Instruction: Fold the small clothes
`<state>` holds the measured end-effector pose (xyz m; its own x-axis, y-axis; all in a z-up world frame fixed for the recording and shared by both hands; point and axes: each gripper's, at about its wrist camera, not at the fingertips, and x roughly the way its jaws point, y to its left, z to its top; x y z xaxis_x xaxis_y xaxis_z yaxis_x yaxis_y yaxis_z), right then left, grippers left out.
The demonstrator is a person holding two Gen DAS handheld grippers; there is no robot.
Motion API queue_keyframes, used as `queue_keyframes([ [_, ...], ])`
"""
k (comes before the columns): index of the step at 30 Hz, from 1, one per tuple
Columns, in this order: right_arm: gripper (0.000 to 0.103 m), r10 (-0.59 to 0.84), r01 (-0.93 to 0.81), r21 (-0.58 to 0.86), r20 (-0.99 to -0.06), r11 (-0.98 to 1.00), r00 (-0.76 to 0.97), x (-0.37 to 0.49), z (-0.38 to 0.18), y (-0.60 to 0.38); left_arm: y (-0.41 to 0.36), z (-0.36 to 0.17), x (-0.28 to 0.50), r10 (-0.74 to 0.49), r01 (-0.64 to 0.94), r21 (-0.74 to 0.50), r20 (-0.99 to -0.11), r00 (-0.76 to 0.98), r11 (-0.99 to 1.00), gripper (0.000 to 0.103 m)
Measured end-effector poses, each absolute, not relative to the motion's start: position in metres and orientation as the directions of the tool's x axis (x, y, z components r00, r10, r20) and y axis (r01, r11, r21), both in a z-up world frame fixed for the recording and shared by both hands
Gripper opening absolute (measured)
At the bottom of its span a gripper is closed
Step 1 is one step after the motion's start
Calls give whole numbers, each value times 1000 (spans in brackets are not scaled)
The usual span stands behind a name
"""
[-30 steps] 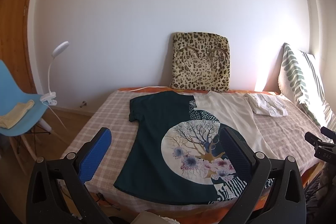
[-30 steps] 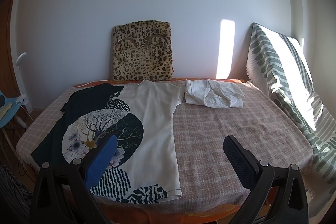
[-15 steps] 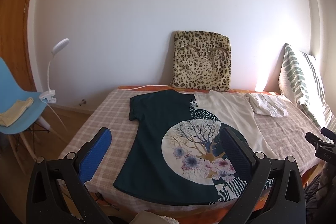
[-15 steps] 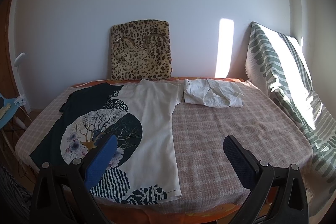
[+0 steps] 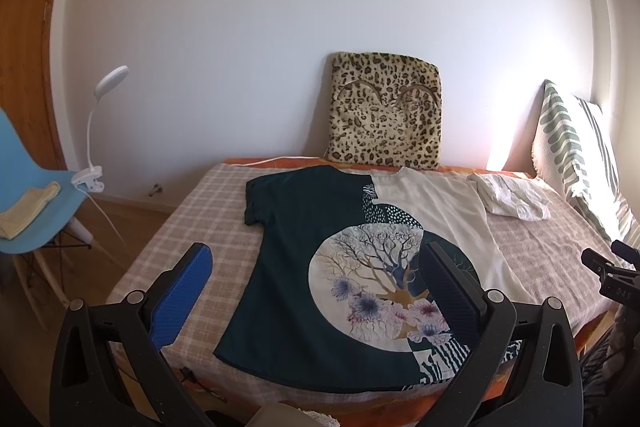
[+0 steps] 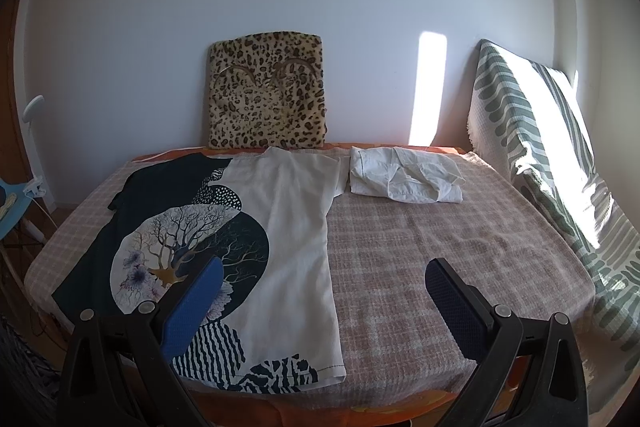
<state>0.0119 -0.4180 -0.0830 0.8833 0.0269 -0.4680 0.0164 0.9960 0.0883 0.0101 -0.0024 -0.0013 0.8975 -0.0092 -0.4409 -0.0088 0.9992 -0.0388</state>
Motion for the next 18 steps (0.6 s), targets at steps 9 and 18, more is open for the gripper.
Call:
queue_keyframes([
  [9, 102, 55, -10, 98, -472, 995, 880, 28, -82, -410, 16, -10, 16, 23, -55, -58, -452, 892, 997, 102],
  [18, 101, 137, -85, 129, -485, 988, 864, 68, -74, -388, 56, -36, 30, 92, -132, -50, -484, 870, 990, 102],
])
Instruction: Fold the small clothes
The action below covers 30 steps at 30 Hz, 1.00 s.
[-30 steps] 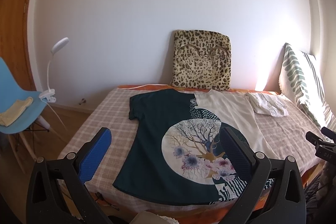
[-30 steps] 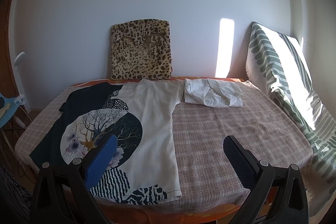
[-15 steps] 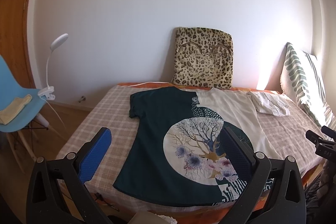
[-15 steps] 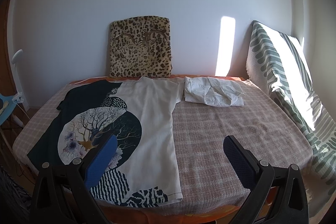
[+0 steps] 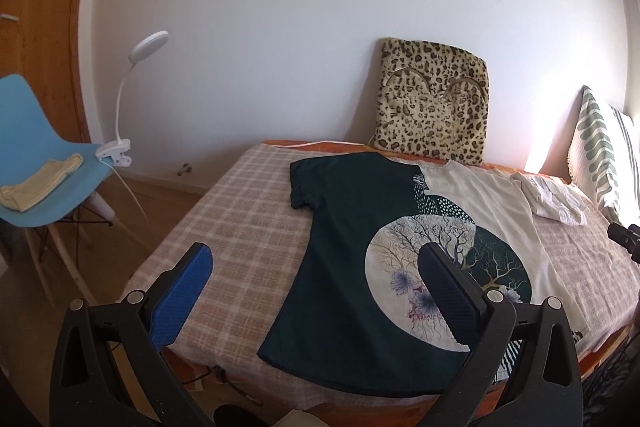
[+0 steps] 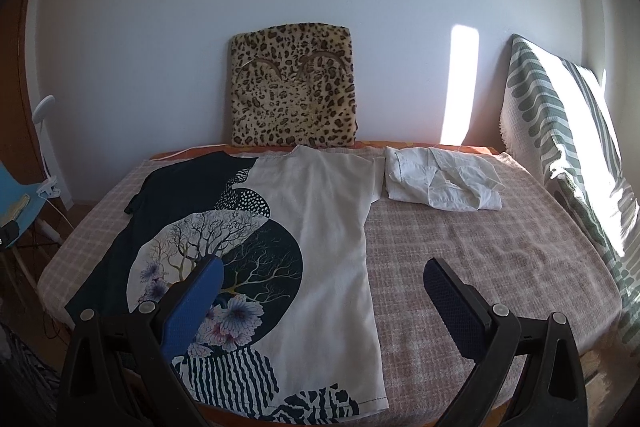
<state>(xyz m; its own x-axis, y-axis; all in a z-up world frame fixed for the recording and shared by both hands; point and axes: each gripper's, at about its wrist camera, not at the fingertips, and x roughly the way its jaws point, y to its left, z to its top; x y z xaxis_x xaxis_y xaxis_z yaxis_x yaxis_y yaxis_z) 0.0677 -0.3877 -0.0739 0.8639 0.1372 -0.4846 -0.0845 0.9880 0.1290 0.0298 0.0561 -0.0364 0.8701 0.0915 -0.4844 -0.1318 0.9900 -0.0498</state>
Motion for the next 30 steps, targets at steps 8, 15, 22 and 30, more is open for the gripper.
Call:
queue_keyframes([
  [8, 96, 307, -239, 198, -479, 950, 822, 124, -51, -345, 94, -75, 48, -12, -126, -195, -584, 812, 973, 80],
  [15, 93, 418, -372, 195, -496, 908, 761, 173, -28, -288, 99, -116, 59, -103, -115, -269, -678, 728, 956, 63],
  [22, 93, 483, -475, 162, -525, 865, 701, 226, -13, -217, 109, -145, 67, -117, -139, -282, -727, 676, 949, 55],
  [30, 93, 570, -586, 204, -608, 785, 552, 303, -12, -123, 117, -164, 72, -76, -169, -243, -753, 654, 955, 48],
])
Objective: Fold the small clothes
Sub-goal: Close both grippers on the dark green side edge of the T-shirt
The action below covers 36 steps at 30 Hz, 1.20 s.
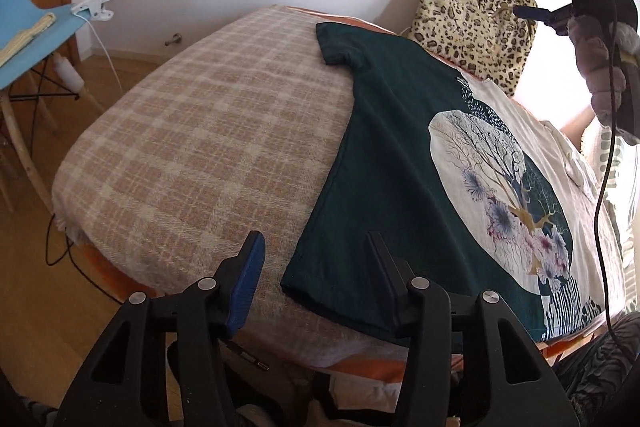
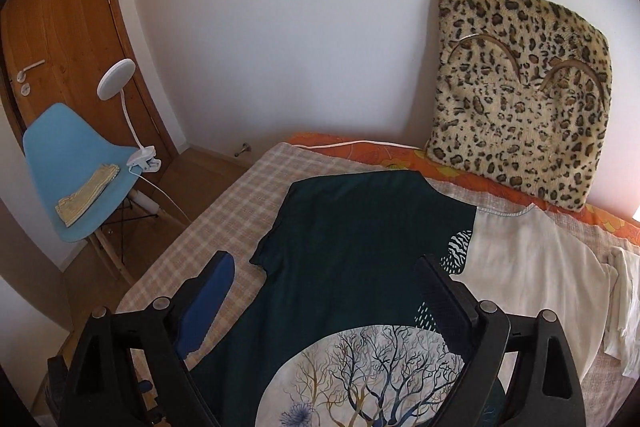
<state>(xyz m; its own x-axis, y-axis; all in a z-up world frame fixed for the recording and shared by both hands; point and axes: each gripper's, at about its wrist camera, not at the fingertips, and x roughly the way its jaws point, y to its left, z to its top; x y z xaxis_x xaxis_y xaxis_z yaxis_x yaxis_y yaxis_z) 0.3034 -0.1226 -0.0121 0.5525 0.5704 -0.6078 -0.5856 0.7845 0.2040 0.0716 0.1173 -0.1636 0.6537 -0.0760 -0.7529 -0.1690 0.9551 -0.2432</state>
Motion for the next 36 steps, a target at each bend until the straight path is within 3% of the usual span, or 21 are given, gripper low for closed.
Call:
queue_keyframes([
  [11, 92, 515, -585, 199, -733, 787, 444, 398, -58, 0, 114, -169, 83, -60, -168, -214, -769, 636, 962, 48],
  [16, 91, 480, -574, 188, -774, 797, 413, 432, -89, 43, 118, -175, 85, -85, -170, -241, -777, 624, 955, 40],
  [22, 91, 441, -587, 146, -804, 797, 399, 459, -120, 91, 118, -176, 86, -92, -165, -252, -765, 637, 953, 36],
  [29, 88, 324, -580, 15, -841, 815, 433, 479, -146, 118, 121, -176, 88, -117, -164, -288, -754, 647, 944, 19],
  [36, 82, 291, -580, -5, -862, 815, 416, 484, -160, 117, 126, -179, 86, -160, -161, -342, -742, 651, 926, 5],
])
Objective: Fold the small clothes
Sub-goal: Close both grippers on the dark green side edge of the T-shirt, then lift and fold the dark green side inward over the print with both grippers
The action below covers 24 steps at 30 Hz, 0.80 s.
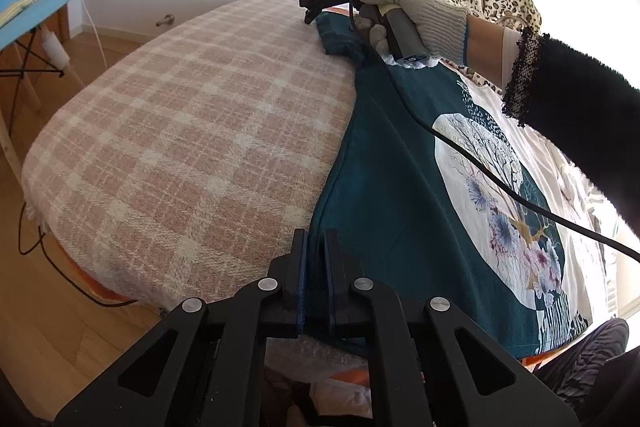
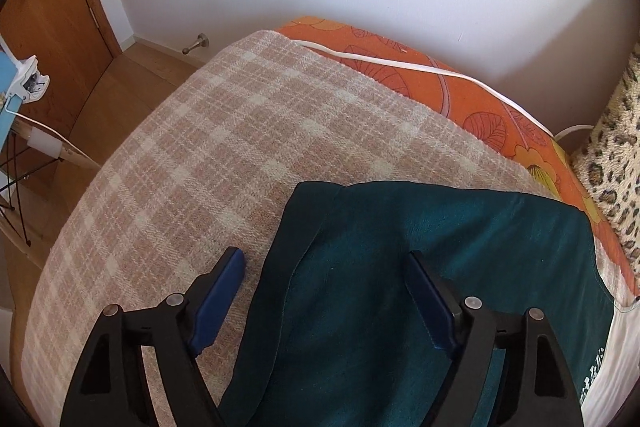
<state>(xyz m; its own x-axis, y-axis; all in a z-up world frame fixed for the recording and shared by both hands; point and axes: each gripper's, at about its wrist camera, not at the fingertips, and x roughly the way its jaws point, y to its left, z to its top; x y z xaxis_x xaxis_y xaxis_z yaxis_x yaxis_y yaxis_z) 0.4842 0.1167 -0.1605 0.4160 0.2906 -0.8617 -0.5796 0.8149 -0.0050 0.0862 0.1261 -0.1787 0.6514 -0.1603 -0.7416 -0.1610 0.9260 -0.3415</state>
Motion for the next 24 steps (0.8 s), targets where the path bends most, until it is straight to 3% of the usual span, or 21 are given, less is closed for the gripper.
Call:
queue_keyframes([
  [2, 72, 295, -578, -3, -857, 816, 421, 485, -158, 115, 129, -179, 85, -188, -161, -379, -731, 655, 911, 4],
  [4, 56, 299, -572, 2, -854, 820, 425, 487, -155, 112, 130, -179, 85, -206, -161, -404, -723, 660, 901, 3],
  [6, 31, 301, -564, 14, -856, 826, 420, 489, -151, 105, 130, -178, 83, -220, -153, -419, -714, 665, 895, 3],
  [9, 8, 335, -549, 74, -857, 832, 393, 498, -147, 91, 127, -174, 82, -223, -138, -416, -705, 673, 899, 3],
  [12, 3, 355, -540, 98, -847, 836, 395, 501, -142, 74, 128, -174, 82, -255, -128, -450, -693, 674, 884, 2],
  [24, 1, 392, -499, 136, -801, 856, 453, 493, -108, 2, 106, -157, 78, -302, -27, -441, -655, 692, 897, 2],
])
